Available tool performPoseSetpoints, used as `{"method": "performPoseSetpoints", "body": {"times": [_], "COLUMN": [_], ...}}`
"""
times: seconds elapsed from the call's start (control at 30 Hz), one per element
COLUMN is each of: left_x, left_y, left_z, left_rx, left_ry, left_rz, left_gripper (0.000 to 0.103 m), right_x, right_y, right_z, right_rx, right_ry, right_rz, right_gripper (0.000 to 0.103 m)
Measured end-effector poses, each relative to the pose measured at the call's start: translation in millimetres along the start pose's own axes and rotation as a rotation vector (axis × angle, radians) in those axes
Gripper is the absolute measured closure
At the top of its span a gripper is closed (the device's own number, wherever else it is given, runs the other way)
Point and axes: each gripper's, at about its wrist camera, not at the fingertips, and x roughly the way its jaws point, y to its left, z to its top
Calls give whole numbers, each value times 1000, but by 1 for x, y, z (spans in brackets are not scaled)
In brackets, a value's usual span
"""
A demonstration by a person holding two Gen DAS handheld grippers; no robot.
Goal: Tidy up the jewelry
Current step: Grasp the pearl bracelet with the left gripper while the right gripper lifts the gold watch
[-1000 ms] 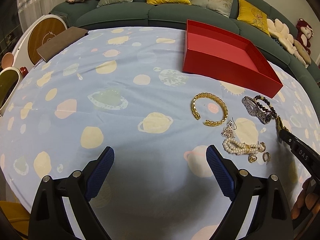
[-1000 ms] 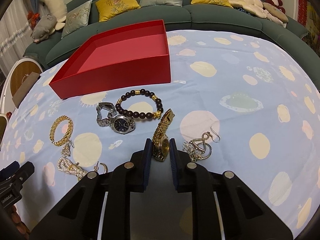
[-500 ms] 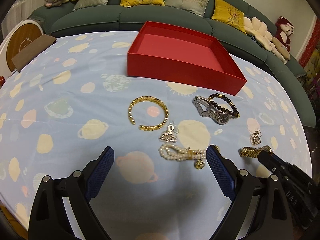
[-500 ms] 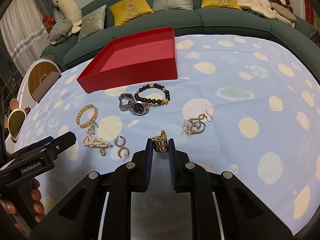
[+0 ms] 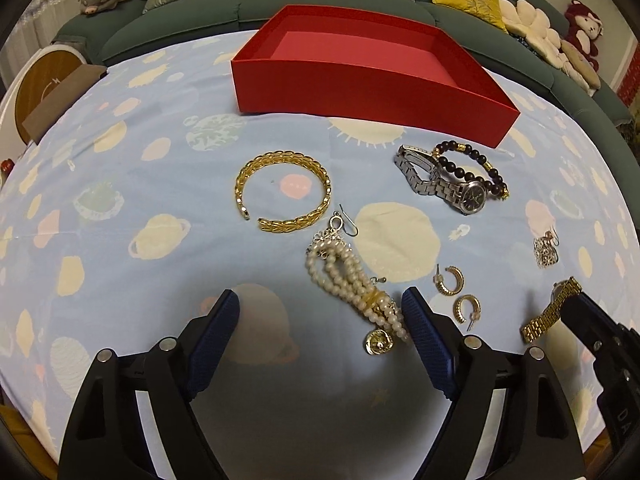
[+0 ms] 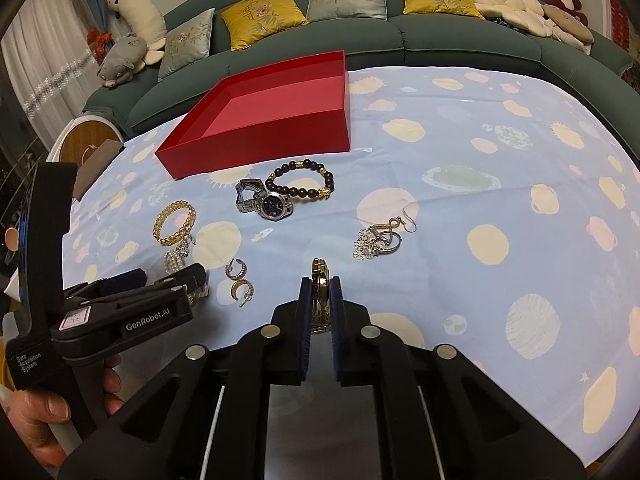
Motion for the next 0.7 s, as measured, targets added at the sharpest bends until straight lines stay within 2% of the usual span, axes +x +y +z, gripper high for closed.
{"method": "performPoseSetpoints", "body": {"times": [0.1, 0.13, 0.2, 0.27, 0.5, 0.57, 0.7], "left_x": [-6, -9, -12, -14, -21, -25, -39], "left_y": [6, 7, 9, 11, 22, 25, 27], "left_z": [-8, -10, -12, -13, -13, -14, -13], "left_rx": [26, 32, 43, 50, 12, 10, 11], "left_ry": [-16, -21, -28, -27, -15, -26, -60], "left_rz": [-14, -22, -46, -86, -164, -171, -186], "left_gripper": [35, 41, 57, 85, 90, 93, 93], "right_x": [1, 0, -1, -2, -8, -10, -15], "right_y": [3, 4, 5, 7, 13, 15, 19], "right_z": [-1, -1, -2, -3, -2, -1, 3], "right_rx": [-6, -9, -14, -18, -27, -29, -31], "right_ry": [5, 4, 3, 1, -18, -25, -44], "right_rz": [6, 8, 13, 17, 27, 31, 41], "right_gripper": [95, 95, 95, 95, 95, 95, 95]}}
